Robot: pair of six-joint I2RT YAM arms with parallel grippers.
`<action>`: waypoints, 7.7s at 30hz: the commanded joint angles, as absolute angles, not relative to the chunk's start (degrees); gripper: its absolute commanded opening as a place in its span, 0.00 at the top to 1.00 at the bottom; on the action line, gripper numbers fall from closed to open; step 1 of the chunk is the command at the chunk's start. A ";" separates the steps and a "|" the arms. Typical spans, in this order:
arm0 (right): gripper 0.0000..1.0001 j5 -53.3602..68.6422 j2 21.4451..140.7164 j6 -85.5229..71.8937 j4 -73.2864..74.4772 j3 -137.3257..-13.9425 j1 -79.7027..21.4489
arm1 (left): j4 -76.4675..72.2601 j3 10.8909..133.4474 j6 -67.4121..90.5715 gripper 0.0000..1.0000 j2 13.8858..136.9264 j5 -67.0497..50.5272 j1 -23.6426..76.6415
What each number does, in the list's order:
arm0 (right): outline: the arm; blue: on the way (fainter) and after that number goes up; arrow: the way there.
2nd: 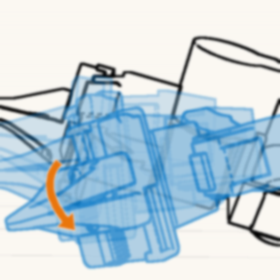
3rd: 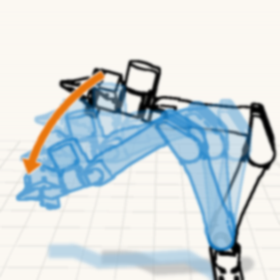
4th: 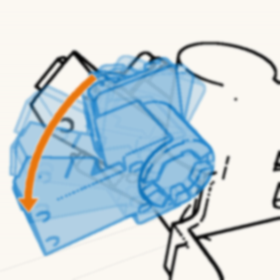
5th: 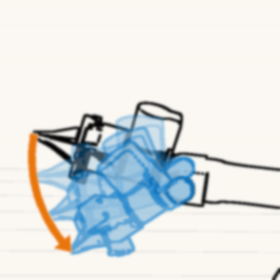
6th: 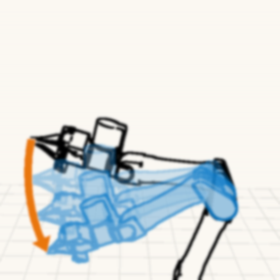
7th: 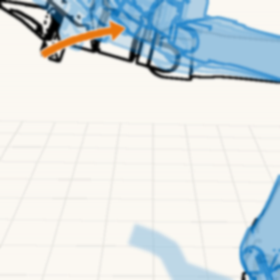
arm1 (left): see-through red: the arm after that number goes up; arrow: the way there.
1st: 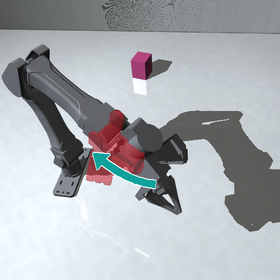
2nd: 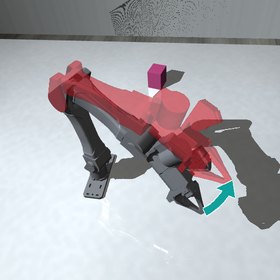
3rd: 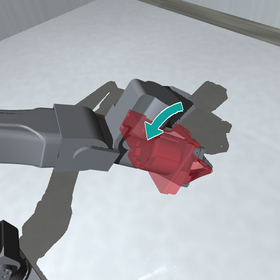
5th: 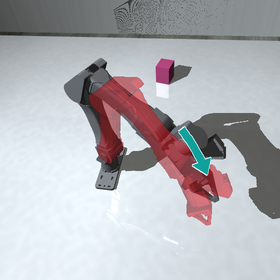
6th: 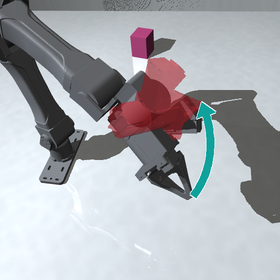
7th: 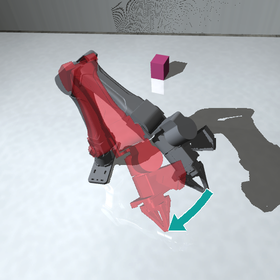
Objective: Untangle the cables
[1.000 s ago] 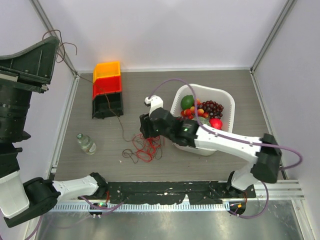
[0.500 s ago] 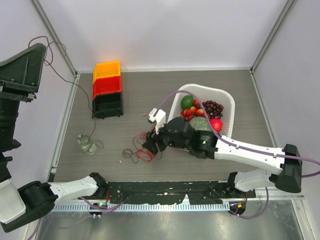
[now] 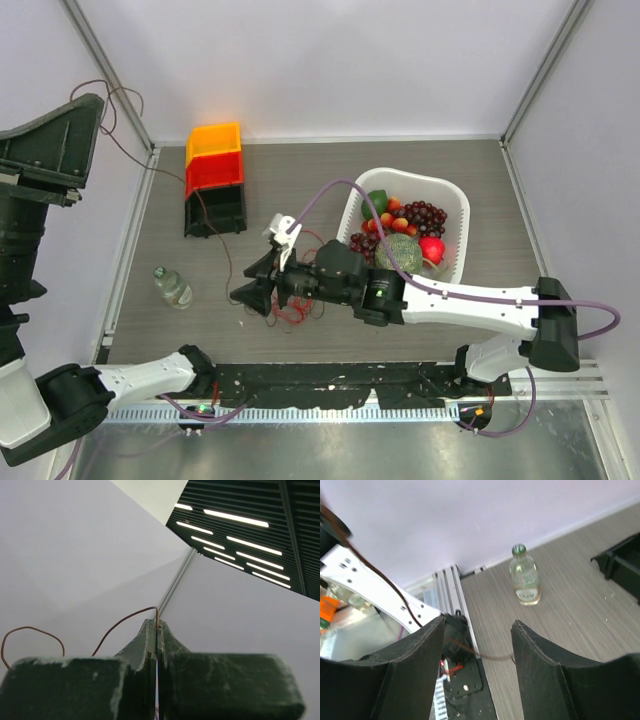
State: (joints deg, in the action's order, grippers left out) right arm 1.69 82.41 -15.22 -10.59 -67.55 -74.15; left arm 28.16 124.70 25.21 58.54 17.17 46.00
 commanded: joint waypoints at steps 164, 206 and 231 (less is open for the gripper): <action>0.99 -14.75 53.46 -15.38 -13.01 -61.27 -71.37 | 13.53 46.94 25.58 1.00 29.90 -13.72 45.79; 0.23 -4.49 69.24 -2.99 33.65 -82.96 -71.45 | 51.41 62.66 19.43 1.00 44.12 -15.56 45.79; 0.26 -53.60 80.51 15.29 22.86 -75.59 -91.84 | 54.05 64.34 20.22 1.00 47.99 -21.00 45.88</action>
